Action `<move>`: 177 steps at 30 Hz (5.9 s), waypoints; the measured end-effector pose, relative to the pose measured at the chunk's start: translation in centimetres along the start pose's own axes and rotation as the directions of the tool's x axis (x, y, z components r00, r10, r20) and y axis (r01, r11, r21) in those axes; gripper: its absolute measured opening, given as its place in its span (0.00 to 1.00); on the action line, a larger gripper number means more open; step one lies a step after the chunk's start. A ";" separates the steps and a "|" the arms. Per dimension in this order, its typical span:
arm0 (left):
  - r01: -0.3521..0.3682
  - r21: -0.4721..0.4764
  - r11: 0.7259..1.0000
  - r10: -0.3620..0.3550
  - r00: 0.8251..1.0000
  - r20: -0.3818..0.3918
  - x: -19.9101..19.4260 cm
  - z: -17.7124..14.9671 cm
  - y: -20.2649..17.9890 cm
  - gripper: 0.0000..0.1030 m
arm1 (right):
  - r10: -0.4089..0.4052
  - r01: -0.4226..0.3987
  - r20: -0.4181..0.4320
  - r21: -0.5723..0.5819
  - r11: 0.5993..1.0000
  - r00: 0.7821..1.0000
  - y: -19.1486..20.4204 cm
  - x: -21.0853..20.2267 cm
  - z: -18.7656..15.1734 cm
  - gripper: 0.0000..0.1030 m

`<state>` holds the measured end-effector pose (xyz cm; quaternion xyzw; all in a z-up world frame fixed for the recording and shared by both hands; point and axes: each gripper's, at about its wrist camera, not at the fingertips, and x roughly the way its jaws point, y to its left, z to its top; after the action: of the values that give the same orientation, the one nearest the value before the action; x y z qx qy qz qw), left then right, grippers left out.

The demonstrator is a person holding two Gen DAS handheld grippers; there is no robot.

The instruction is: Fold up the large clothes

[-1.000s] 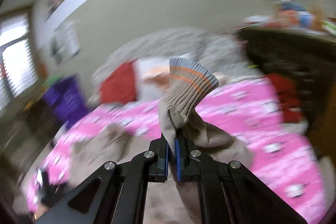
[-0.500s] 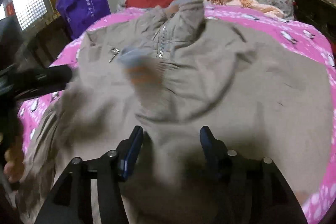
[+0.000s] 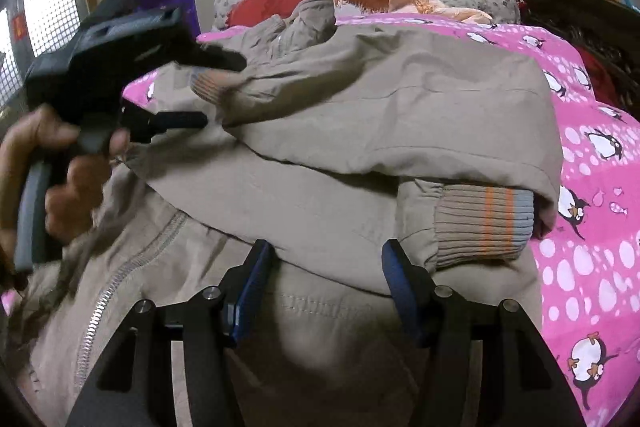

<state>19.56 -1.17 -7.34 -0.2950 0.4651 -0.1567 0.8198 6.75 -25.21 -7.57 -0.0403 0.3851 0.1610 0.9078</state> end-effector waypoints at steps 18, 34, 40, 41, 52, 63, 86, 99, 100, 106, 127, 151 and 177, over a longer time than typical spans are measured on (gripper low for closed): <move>0.076 0.237 0.969 -0.135 0.959 0.248 -20.9 1.3 -6.7 0.12 | -0.069 0.077 -0.040 0.228 0.971 0.997 -3.2 -2.3 -3.3 0.77; -0.208 0.062 0.976 0.199 0.972 0.126 -11.9 1.5 9.1 0.37 | -0.045 0.058 -0.064 0.224 0.973 0.997 -3.3 -2.0 -3.0 0.85; -0.320 -0.005 0.947 0.312 0.920 0.237 -15.7 1.1 11.1 0.45 | 0.008 -0.003 -0.019 0.223 0.975 1.000 -3.8 -5.3 -0.9 0.80; -0.329 -0.014 0.944 0.320 0.906 0.278 -16.7 0.9 11.2 0.45 | 0.001 -0.002 0.006 0.193 0.981 1.000 -3.5 -6.1 0.0 0.77; -0.313 0.073 0.947 0.275 0.906 0.323 -15.0 -1.0 7.1 0.45 | 0.037 -0.040 -0.126 -0.019 0.999 0.991 0.1 3.0 9.8 0.13; -0.419 0.155 0.894 0.384 0.898 0.214 -7.9 -1.3 6.8 0.60 | 0.001 0.026 -0.183 0.149 0.988 0.983 -9.5 5.5 7.3 0.00; -0.440 0.126 0.889 0.391 0.873 0.291 -6.7 2.1 5.6 0.75 | 0.021 -0.013 -0.027 0.252 0.968 0.999 -7.2 0.1 14.1 0.07; -0.448 0.104 0.888 0.409 0.873 0.267 -4.8 0.6 7.4 0.85 | -0.110 0.166 -0.178 0.341 0.926 0.978 -11.2 7.1 13.1 0.02; -0.458 0.091 0.884 0.419 0.864 0.280 -5.4 0.8 7.0 0.85 | -0.117 0.154 -0.131 0.330 0.931 0.985 -10.8 5.9 14.1 0.06; -0.456 0.059 0.888 0.409 0.843 0.350 -6.7 4.5 4.3 0.85 | -0.154 0.169 -0.069 0.359 0.918 0.986 -9.7 6.2 18.4 0.07; -0.536 0.058 0.842 0.500 0.817 0.286 -1.1 5.8 8.1 0.91 | -0.145 0.103 0.109 0.325 0.940 0.983 -12.3 11.9 15.2 0.02; -0.550 0.089 0.831 0.517 0.821 0.241 -1.3 6.2 7.9 0.94 | -0.158 0.141 0.023 0.337 0.931 0.987 -12.0 10.3 16.8 0.06; -0.516 0.164 0.841 0.490 0.854 0.177 -7.1 -1.5 7.1 1.00 | -0.030 0.046 -0.131 0.120 0.992 0.991 -6.3 5.7 8.1 0.28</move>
<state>14.44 7.64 -7.65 -0.0854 0.4538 0.0363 0.8863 18.01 -28.06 -6.27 -0.0020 0.4511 0.1165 0.8848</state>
